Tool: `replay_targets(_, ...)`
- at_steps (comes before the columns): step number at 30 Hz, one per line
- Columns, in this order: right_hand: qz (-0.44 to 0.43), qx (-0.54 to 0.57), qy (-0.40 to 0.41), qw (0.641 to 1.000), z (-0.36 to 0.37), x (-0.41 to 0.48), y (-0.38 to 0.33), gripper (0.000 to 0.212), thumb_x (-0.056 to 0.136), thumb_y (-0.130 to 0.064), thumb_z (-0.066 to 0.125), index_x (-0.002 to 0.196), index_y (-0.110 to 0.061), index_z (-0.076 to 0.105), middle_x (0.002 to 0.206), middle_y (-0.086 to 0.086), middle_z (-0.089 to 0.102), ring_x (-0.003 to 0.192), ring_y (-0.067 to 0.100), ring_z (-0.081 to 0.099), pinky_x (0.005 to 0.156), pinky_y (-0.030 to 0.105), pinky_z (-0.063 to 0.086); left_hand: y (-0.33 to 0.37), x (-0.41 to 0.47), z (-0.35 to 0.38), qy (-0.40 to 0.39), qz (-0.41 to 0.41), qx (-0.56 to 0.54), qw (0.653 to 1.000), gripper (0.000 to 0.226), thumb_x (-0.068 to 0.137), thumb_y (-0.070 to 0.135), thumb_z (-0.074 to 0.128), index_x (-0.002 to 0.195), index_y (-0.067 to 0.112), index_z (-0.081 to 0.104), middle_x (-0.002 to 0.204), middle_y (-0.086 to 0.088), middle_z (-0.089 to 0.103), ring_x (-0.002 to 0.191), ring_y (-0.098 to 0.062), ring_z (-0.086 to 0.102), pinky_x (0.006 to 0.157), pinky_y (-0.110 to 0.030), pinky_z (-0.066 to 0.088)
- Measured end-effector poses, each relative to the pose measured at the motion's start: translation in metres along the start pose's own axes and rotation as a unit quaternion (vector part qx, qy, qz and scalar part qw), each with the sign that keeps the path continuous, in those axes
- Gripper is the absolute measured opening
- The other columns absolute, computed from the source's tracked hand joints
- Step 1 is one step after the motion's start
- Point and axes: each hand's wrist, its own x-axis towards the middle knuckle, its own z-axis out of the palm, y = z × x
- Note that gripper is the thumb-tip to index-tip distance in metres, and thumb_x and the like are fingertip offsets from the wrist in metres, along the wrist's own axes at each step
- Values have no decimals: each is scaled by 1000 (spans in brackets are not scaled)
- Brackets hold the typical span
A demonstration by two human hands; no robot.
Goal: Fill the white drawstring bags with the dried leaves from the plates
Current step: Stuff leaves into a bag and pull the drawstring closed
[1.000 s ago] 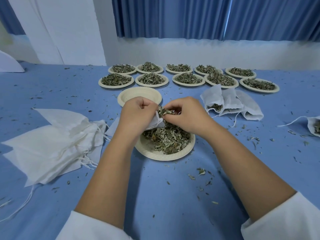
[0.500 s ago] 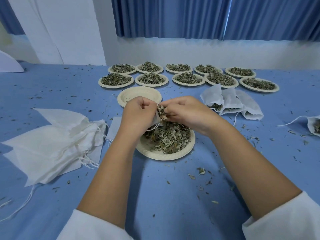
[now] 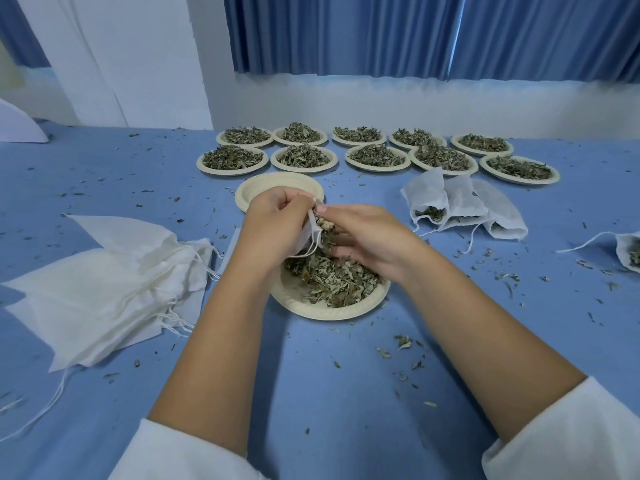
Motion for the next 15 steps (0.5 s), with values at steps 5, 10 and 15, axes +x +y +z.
replay_targets(5,8,16,-20,1000,1,-1,2,7,89,-18,70,90,-12,71,72,-4,74,65,4,69,58,18,54,2,-2,0,8,12,24,1000,26,90,9,56,67,20,62,40,16,49,35,2,40,39,-12,32)
replay_targets(10,-62,-70,51,994,4,-4,4,15,89,-5,67,75,-12,67,52,-10,65,47,0,61,47,13,47,-1,-2,5,-6,58,87,994,16,87,13,59,77,20,68,63,6,65,47,4,51,47,-7,39)
replay_targets(15,-109,-178,92,974,4,-6,6,19,88,-6,66,72,-14,67,47,-9,61,42,2,55,46,15,44,-9,1,9,-5,89,153,984,12,87,15,59,81,19,68,74,1,68,52,4,51,48,-6,38)
